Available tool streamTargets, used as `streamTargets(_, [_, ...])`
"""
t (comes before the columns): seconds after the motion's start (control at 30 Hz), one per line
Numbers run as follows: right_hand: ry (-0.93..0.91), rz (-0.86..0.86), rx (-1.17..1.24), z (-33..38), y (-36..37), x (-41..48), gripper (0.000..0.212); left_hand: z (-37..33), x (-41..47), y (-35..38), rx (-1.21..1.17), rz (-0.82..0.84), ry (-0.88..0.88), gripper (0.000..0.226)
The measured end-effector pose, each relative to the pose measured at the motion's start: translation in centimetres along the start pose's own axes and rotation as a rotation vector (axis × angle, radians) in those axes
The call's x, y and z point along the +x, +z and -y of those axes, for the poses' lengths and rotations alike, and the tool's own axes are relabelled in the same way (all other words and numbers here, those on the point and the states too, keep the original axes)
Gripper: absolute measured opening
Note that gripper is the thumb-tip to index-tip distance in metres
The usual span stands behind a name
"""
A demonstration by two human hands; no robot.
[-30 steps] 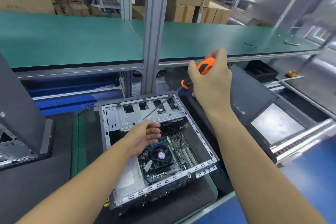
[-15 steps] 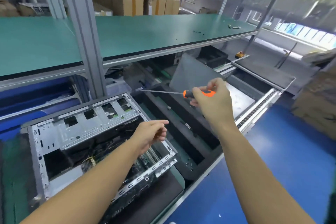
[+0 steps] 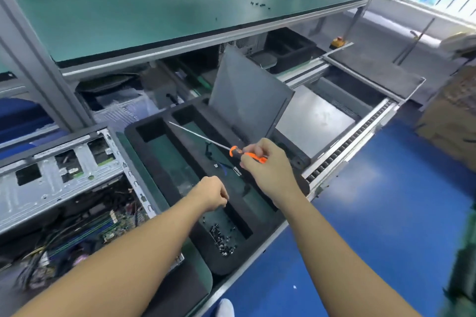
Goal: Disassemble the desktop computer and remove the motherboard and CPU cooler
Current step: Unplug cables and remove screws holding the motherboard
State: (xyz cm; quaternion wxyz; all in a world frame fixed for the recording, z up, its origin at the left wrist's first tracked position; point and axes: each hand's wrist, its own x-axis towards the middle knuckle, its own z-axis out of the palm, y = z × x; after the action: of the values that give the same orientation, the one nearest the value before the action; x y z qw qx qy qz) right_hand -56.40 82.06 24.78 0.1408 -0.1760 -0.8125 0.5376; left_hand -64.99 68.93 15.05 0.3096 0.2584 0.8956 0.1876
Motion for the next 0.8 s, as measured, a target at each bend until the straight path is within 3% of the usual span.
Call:
streamTargets(0.23, [0.041,0.074,0.018,-2.9,-0.8,1.8,0.027,0.8,3.0,2.2,0.084,0.111,-0.125,0.019])
streamTargets(0.4, [0.044,0.133,0.043,-2.4,-0.2,2.8,0.028,1.1,3.4,2.3,0.135,0.167,-0.171,0.047])
streamTargets(0.47, [0.027,0.141,0.058,-1.7,0.4,3.2,0.028,1.0,3.0,1.1,-0.114,0.036,-0.179,0.042])
streamTargets(0.53, [0.014,0.135,0.077,-1.0,1.5,3.2,0.024,0.5,1.6,-0.8,-0.750,-0.029,-0.192,0.039])
streamTargets(0.6, [0.032,0.149,0.174,-0.3,2.9,2.9,0.019,0.0,-0.6,-3.1,-1.353,-0.029,-0.069,0.050])
streamTargets(0.63, [0.047,0.168,0.228,0.1,3.8,2.6,0.016,-0.1,-1.6,-4.4,-1.545,-0.058,0.022,0.054])
streamTargets(0.73, [0.071,0.237,0.385,1.6,6.6,1.6,0.024,0.7,-5.4,-7.4,-1.789,-0.179,0.146,0.056])
streamTargets(0.8, [0.061,0.318,0.395,2.9,8.7,0.9,0.031,2.3,-8.1,-8.5,-1.772,-0.267,0.133,0.053])
